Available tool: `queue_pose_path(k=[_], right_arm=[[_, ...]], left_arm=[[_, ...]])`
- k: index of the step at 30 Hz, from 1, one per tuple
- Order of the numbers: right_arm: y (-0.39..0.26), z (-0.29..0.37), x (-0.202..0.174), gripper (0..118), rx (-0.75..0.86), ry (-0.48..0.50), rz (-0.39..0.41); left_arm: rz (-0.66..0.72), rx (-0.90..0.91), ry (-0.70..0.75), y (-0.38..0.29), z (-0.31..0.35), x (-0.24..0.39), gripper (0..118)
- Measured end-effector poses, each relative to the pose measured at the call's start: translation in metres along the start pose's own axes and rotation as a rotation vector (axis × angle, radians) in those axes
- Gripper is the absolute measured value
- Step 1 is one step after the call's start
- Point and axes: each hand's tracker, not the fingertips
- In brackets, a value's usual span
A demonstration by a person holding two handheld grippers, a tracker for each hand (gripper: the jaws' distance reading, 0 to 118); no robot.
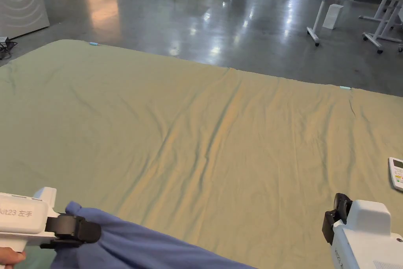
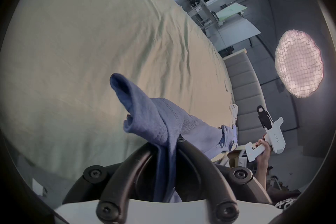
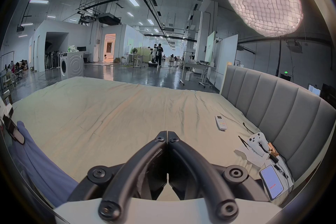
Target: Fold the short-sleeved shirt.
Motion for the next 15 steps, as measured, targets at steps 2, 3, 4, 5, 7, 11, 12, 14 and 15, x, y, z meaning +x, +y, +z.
queue_pose_path(k=[2, 3, 4, 5, 7, 11, 12, 14, 15], right_arm=[[0.001, 0.000, 0.000, 0, 0.004, 0.002, -0.002], [0.001, 0.000, 0.000, 0, 0.006, 0.005, -0.005], [0.000, 0.000, 0.000, 0, 0.007, 0.006, -0.008], [0.000, -0.001, 0.000, 0, 0.007, 0.007, -0.009], [0.000, -0.001, 0.000, 0, 0.010, 0.009, -0.012], [-0.001, -0.001, 0.000, 0, 0.007, 0.014, -0.026], [-0.002, -0.001, 0.000, 0, 0.006, 0.014, -0.028], [-0.003, -0.001, 0.001, 0, 0.005, 0.018, -0.032], [-0.003, -0.001, 0.001, 0, 0.004, 0.018, -0.032]], left_arm=[[-0.019, 0.006, 0.054, 0.006, 0.015, 0.005, 8], [-0.005, 0.006, 0.065, 0.005, 0.023, 0.016, 8], [0.010, -0.001, 0.083, 0.007, 0.028, 0.020, 8], [0.015, -0.004, 0.106, 0.007, 0.032, 0.024, 8], [0.017, -0.011, 0.124, 0.009, 0.032, 0.029, 8], [-0.024, -0.015, 0.142, 0.005, 0.028, 0.062, 8], [-0.039, -0.026, 0.130, 0.004, 0.025, 0.071, 8], [-0.049, -0.057, 0.082, 0.000, 0.016, 0.094, 8], [-0.057, -0.068, 0.066, -0.003, 0.011, 0.107, 8]])
